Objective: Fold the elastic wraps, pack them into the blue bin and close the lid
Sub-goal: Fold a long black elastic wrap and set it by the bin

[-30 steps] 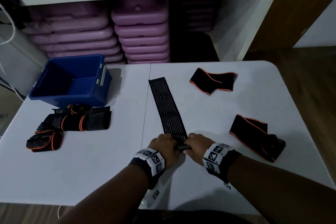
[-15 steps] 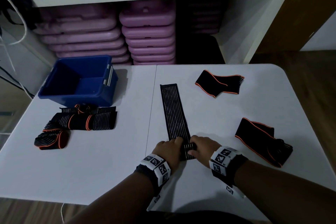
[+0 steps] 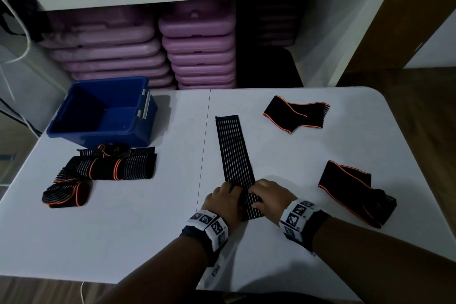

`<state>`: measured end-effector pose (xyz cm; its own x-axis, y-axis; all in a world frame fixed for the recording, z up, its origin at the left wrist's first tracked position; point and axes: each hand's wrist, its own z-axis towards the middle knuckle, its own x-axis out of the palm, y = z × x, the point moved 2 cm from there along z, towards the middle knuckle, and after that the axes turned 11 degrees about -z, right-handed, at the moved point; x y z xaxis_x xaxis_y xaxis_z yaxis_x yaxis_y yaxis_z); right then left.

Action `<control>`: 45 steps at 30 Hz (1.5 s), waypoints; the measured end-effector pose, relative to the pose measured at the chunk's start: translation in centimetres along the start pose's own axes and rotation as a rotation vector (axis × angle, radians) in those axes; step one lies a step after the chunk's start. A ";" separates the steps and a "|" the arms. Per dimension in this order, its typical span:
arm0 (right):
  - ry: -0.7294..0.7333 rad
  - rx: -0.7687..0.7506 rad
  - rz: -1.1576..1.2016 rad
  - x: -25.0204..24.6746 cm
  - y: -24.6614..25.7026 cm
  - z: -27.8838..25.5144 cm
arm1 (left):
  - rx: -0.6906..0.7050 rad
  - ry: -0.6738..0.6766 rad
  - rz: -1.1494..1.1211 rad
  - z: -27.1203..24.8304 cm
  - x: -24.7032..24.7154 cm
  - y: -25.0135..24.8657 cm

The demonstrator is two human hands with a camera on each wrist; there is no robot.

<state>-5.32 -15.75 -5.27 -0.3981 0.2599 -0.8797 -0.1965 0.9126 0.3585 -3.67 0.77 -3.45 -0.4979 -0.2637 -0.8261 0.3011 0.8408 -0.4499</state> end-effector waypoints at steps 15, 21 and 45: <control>-0.037 0.028 0.051 0.0 0.0 0.0 | 0.063 0.014 -0.040 -1.0 0.3 0.6; 0.032 0.221 0.150 -0.2 0.5 0.0 | -0.104 0.028 -0.266 -1.5 0.6 -0.3; 0.069 -0.074 -0.169 0.9 1.6 -2.0 | 0.061 0.121 -0.037 -2.6 0.4 0.2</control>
<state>-7.79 -14.72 -4.90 -0.4136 0.0809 -0.9069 -0.3301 0.9150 0.2322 -5.98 2.05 -2.98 -0.6030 -0.2314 -0.7634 0.3284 0.8002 -0.5019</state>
